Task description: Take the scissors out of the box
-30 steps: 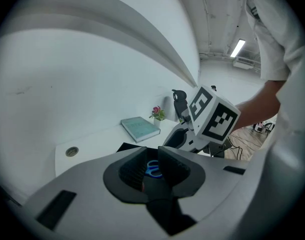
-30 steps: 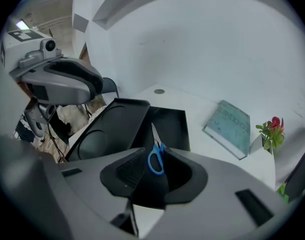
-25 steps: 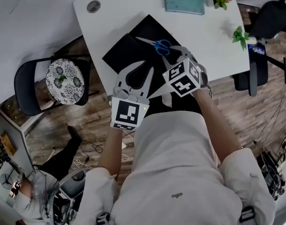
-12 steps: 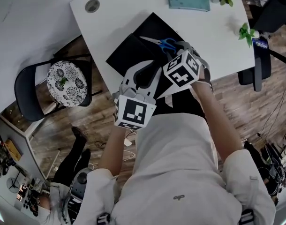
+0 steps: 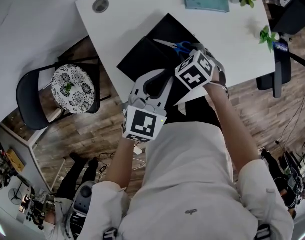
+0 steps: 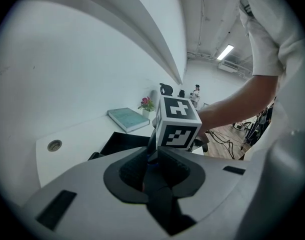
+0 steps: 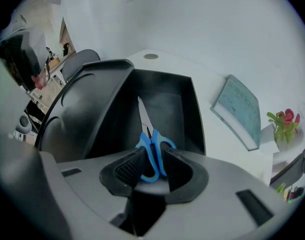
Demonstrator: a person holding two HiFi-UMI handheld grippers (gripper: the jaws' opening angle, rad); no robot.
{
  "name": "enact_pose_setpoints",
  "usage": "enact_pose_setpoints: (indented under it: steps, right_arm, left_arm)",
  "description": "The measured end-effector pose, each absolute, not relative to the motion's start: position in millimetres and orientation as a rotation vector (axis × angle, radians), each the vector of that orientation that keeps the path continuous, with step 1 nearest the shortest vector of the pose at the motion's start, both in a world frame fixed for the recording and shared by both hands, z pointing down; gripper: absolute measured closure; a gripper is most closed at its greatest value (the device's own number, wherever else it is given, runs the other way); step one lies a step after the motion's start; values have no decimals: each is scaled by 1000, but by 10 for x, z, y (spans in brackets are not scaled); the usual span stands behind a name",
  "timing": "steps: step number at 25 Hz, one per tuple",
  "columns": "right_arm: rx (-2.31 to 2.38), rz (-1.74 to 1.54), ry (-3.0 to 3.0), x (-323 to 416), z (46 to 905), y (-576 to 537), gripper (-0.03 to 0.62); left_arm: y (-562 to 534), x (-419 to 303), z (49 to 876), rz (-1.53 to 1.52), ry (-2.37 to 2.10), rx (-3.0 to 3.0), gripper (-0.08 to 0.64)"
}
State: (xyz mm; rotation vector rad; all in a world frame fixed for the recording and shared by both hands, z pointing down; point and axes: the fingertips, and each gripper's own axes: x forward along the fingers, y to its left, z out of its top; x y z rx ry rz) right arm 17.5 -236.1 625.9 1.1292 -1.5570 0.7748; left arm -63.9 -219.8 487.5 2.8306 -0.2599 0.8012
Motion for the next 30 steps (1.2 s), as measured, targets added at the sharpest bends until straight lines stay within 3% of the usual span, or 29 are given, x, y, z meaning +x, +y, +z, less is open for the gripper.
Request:
enact_pose_setpoints:
  steps: [10, 14, 30]
  right_arm:
    - [1098, 835, -1580, 175, 6339, -2346, 468]
    - [1075, 877, -1613, 133, 6351, -2336, 509]
    - [1093, 943, -1633, 147, 6370, -2343, 499]
  left_arm:
    - [-2273, -683, 4933, 814, -290, 2806, 483]
    - [-2294, -680, 4926, 802, -295, 2805, 483]
    - [-2302, -760, 4885, 763, -311, 2807, 486]
